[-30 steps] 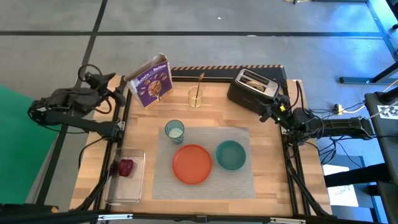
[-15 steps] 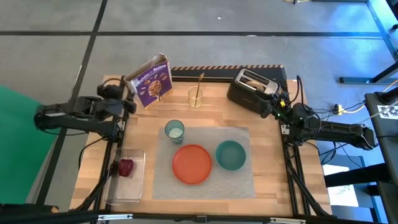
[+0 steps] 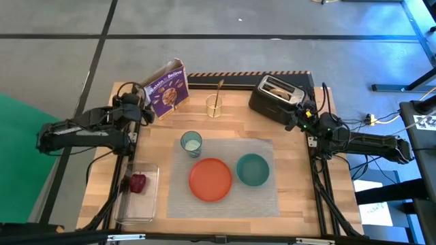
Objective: Arrange a breakfast setting
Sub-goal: Pour the cereal from the cereal box into the blue bowl
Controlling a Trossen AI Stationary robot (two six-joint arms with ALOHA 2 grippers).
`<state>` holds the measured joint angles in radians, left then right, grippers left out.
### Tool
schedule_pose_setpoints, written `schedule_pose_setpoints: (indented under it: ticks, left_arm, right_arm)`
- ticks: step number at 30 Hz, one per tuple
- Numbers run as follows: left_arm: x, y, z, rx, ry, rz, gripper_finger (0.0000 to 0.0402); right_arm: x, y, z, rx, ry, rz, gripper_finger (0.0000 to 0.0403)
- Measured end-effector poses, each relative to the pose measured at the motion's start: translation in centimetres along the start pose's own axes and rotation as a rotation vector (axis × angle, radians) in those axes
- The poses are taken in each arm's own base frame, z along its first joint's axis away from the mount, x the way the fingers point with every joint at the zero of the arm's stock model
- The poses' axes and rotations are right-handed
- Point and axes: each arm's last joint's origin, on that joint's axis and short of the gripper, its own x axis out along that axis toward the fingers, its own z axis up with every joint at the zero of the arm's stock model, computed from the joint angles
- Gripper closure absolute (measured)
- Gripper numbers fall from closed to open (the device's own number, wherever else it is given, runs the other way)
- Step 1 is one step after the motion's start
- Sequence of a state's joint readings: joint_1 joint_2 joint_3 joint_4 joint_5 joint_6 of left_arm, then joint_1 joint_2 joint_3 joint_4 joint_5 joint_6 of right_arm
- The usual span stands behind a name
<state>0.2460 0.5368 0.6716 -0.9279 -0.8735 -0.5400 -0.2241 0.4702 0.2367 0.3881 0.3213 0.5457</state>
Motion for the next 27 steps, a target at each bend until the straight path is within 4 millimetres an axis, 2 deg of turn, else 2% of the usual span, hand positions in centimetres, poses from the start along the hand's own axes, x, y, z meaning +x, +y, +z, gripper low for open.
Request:
schedule_pose_setpoints:
  ticks: [7,17,21,27]
  left_arm:
    - [1.3,-0.2,1.6,0.016,-0.009,-0.059,0.0083]
    - [3.7,0.3,2.6,0.023,0.042,-0.023,0.0092]
    - [4.4,0.2,3.1,0.066,0.028,-0.078,0.0134]
    - [5.3,-0.1,3.1,0.123,0.07,-0.162,0.0234]
  right_arm:
    - [0.0,0.0,0.0,0.001,-0.001,0.004,0.0134]
    - [0.0,0.2,-0.1,0.011,0.038,0.069,0.0134]
    - [0.0,0.3,-0.1,0.013,0.052,0.092,0.0134]
    - [0.0,0.3,-0.1,0.014,0.047,0.095,0.0134]
